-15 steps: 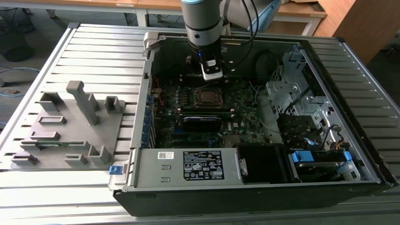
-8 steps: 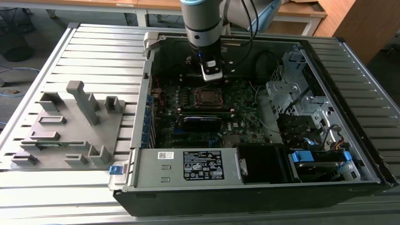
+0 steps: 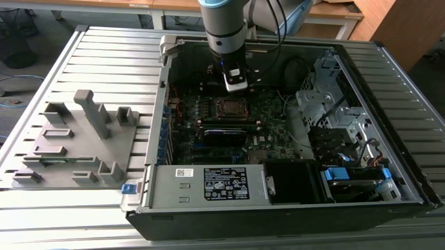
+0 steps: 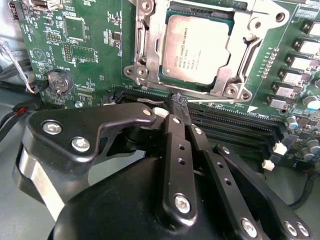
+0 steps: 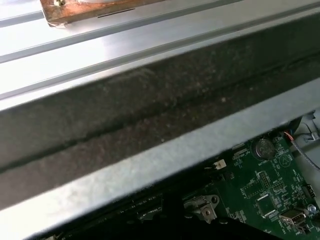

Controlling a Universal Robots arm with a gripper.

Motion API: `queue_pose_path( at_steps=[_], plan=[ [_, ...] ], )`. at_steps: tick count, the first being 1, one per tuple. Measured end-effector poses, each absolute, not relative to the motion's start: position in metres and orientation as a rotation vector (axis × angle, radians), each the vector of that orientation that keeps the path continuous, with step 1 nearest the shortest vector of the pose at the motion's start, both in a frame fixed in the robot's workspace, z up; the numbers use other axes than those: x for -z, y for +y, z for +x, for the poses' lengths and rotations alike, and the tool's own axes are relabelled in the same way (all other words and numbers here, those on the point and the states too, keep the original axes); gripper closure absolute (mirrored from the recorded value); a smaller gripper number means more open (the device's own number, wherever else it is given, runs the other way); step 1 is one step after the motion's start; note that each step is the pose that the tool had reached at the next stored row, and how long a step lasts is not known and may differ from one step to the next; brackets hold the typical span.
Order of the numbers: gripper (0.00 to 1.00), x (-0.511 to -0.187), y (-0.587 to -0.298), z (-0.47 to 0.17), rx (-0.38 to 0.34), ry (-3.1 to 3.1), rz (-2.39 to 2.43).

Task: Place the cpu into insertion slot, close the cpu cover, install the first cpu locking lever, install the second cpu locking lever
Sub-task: 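Install the first cpu locking lever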

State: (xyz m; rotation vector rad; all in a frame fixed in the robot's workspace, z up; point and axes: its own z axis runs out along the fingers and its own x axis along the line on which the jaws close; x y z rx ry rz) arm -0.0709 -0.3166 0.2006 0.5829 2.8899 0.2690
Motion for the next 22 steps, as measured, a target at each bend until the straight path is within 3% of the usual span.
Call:
queue_pose_path(
  at_steps=[22],
  plan=[
    [0.89, -0.1982, -0.3119, -0.0727, -0.270, 2.865, 0.592]
  ],
)
